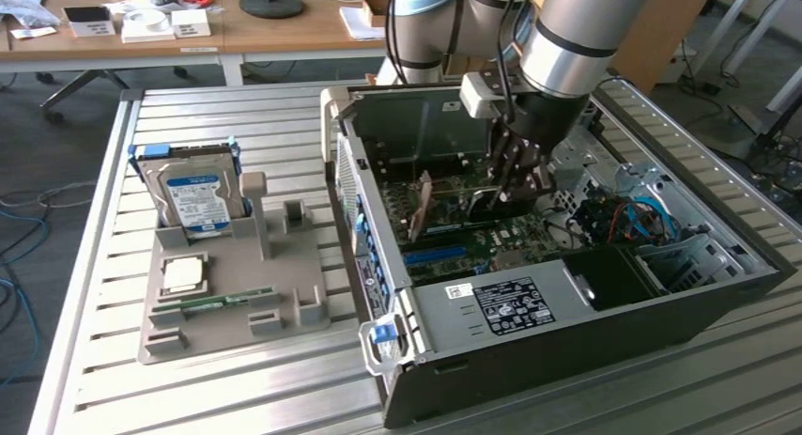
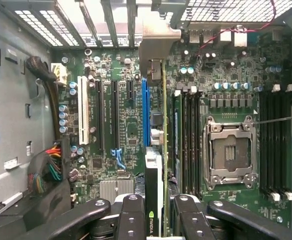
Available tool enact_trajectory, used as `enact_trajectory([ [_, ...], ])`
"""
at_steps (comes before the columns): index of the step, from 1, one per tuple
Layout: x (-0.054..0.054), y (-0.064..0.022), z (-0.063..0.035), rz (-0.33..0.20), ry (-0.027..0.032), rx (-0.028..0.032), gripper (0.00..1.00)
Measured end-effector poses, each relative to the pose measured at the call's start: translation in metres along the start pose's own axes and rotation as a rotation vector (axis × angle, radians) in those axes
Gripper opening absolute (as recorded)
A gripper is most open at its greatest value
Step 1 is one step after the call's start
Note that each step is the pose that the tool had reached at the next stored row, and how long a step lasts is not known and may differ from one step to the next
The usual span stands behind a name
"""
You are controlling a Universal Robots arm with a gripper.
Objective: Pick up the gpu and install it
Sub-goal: 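Insert the gpu into the slot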
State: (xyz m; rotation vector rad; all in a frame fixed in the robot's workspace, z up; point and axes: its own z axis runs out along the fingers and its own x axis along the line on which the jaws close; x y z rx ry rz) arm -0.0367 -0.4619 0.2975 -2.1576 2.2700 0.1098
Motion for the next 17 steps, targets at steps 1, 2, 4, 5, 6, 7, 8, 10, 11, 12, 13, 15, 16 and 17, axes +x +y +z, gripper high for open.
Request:
enact_trajectory([
  [1,0.0,0.0003,0.0007,-0.001,0.0,0.0,0.27],
  [2,0.0,0.0006,0.0015,-0.003,0.0002,-0.0001,0.27],
  [4,0.0,0.0019,0.0027,-0.007,0.0002,-0.0002,0.27],
  [5,0.0,0.003,0.003,-0.007,0.0005,-0.0002,0.27],
  [6,0.0,0.0043,0.0034,-0.007,0.0005,-0.0003,0.27],
  [7,0.001,0.0058,0.0039,-0.007,0.0005,-0.0002,0.27],
  [8,0.001,0.0072,0.0045,-0.007,0.0004,-0.0002,0.27],
  [10,0.001,0.0089,0.0058,-0.007,0.0003,-0.0002,0.27],
  [11,0.001,0.0099,0.0064,-0.007,0.0004,-0.0002,0.27],
  [12,0.001,0.0112,0.007,-0.007,0.0004,-0.0002,0.27],
  [13,0.001,0.0126,0.0075,-0.007,0.0004,-0.0002,0.27],
  [15,0.001,0.0147,0.0088,-0.007,0.0003,-0.0001,0.27],
  [16,0.001,0.0153,0.0093,-0.007,0.0003,-0.0001,0.27],
  [17,0.001,0.0155,0.0097,-0.007,0.0004,-0.0002,0.27],
])
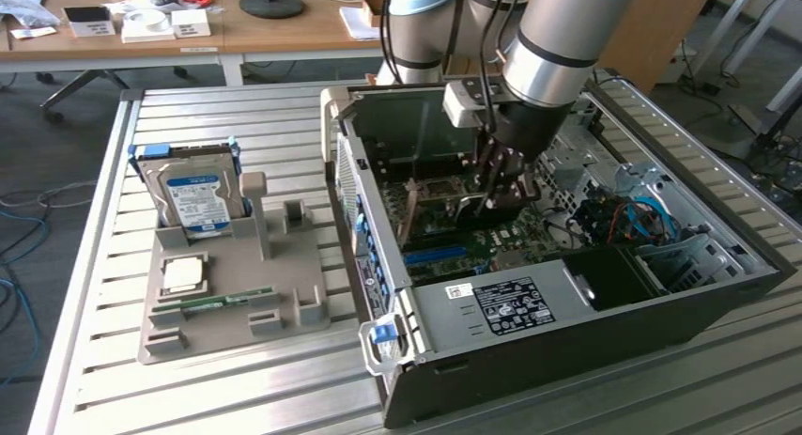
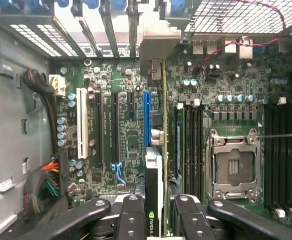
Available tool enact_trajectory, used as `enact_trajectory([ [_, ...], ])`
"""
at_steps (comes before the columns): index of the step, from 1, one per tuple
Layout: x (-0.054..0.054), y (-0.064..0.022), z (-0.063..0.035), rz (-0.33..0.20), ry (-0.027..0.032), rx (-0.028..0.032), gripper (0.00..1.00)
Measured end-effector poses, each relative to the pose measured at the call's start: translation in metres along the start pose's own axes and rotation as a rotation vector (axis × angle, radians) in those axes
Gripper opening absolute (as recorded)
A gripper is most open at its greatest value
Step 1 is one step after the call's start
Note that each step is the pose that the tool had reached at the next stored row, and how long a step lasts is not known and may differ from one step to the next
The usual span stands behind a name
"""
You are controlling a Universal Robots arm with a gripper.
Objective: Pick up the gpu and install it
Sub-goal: 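Insert the gpu into the slot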
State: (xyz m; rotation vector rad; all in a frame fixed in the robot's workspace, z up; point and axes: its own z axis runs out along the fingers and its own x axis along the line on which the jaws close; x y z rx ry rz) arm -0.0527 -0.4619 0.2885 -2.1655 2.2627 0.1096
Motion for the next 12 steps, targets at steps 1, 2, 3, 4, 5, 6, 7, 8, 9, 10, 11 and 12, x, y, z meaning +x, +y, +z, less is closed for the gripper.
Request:
enact_trajectory([
  [1,0.0,0.0002,0.0005,0.0,0.0,0.0,0.27],
  [2,0.0001,0.0008,0.0012,0.0,0.0001,0.0,0.27],
  [3,0.0002,0.0015,0.002,0.0,0.0001,0.0,0.27],
  [4,0.0002,0.0024,0.0026,0.0,0.0,0.0001,0.27],
  [5,0.0003,0.0029,0.0029,0.0,0.0002,-0.0001,0.27],
  [6,0.0003,0.0029,0.0029,0.0,0.0003,-0.0001,0.27],
  [7,0.0003,0.0029,0.0029,0.0,0.0003,-0.0001,0.27],
  [8,0.0003,0.0029,0.003,0.0,0.0002,-0.0001,0.27],
  [9,0.0003,0.0029,0.003,0.0,0.0,0.0,0.27],
  [10,0.0003,0.0036,0.0032,0.0,-0.0001,0.0,0.27],
  [11,0.0003,0.0045,0.0033,0.0,-0.0002,0.0002,0.27],
  [12,0.0004,0.0054,0.0034,0.0,-0.0002,0.0001,0.27],
])
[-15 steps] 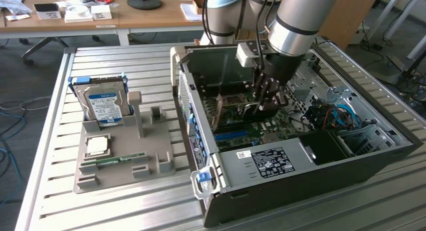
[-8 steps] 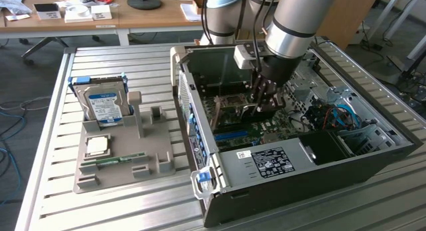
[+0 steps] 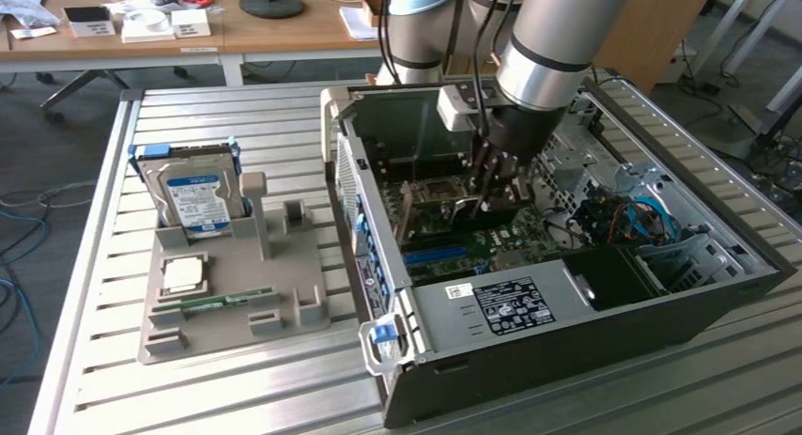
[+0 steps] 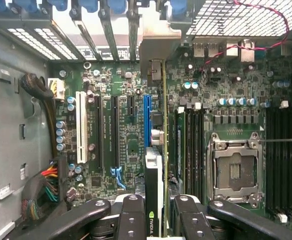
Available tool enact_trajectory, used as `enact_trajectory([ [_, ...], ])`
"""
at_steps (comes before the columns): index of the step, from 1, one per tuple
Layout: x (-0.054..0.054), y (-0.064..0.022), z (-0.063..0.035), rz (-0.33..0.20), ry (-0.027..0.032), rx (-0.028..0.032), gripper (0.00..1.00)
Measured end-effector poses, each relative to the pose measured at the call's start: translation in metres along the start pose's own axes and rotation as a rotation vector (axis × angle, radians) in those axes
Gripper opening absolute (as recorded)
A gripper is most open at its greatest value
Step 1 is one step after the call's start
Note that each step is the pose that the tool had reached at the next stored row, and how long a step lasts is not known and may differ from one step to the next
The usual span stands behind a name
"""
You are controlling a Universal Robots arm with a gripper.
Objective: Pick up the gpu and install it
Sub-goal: 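Insert the gpu into the slot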
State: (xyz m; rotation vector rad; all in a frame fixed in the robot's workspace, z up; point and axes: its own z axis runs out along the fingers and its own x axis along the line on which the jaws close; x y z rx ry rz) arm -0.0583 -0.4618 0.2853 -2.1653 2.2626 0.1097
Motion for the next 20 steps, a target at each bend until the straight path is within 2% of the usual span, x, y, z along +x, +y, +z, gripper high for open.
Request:
enact_trajectory([
  [9,0.0012,0.0029,0.007,0.0,0.0002,0.0001,0.27],
  [20,0.0043,0.0066,0.0082,0.0,0.0002,0.0001,0.27],
])
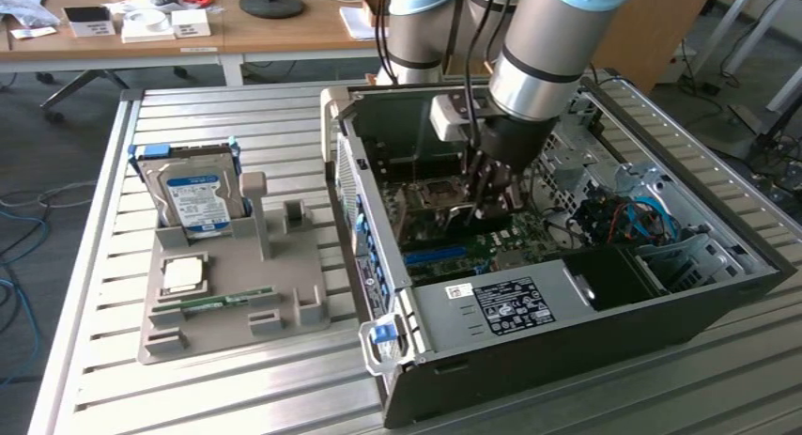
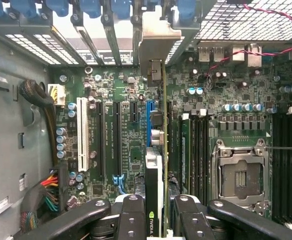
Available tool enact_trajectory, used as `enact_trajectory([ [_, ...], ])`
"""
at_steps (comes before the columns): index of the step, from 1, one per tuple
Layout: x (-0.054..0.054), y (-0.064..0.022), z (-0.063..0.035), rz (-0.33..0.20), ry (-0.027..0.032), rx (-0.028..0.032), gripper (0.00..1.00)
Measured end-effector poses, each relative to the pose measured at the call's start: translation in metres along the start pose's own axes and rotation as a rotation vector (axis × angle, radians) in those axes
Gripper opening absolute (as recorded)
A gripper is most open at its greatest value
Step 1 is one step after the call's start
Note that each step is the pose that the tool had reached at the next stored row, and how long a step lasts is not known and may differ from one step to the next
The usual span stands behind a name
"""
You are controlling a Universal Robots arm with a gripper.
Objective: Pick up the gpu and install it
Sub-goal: 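Insert the gpu into the slot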
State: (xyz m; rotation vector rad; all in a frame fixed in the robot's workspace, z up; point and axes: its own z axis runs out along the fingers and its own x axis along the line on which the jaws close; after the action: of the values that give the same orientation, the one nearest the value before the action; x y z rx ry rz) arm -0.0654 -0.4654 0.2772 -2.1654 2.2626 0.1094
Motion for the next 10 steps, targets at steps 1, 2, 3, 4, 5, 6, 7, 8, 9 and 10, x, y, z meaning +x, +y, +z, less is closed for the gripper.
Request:
enact_trajectory([
  [1,0.0003,0.0005,0.0,0.0,0.0,0.0,0.27],
  [2,0.0007,0.0009,0.0,0.0,0.0,0.0,0.27],
  [3,0.0011,0.0013,0.0001,0.0,-0.0001,0.0,0.27],
  [4,0.0012,0.0018,0.0001,0.0,-0.0001,0.0,0.27],
  [5,0.0012,0.0025,0.0002,0.0,-0.0001,0.0,0.27],
  [6,0.0013,0.0033,0.0003,0.0,0.0,0.0,0.27],
  [7,0.0014,0.0044,0.0003,0.0,0.0001,0.0,0.27],
  [8,0.0014,0.0051,0.0003,0.0,0.0001,0.0,0.27],
  [9,0.0014,0.0056,0.0004,0.0,0.0,0.0,0.27],
  [10,0.0015,0.0059,0.0007,0.0,0.0,0.0,0.27],
])
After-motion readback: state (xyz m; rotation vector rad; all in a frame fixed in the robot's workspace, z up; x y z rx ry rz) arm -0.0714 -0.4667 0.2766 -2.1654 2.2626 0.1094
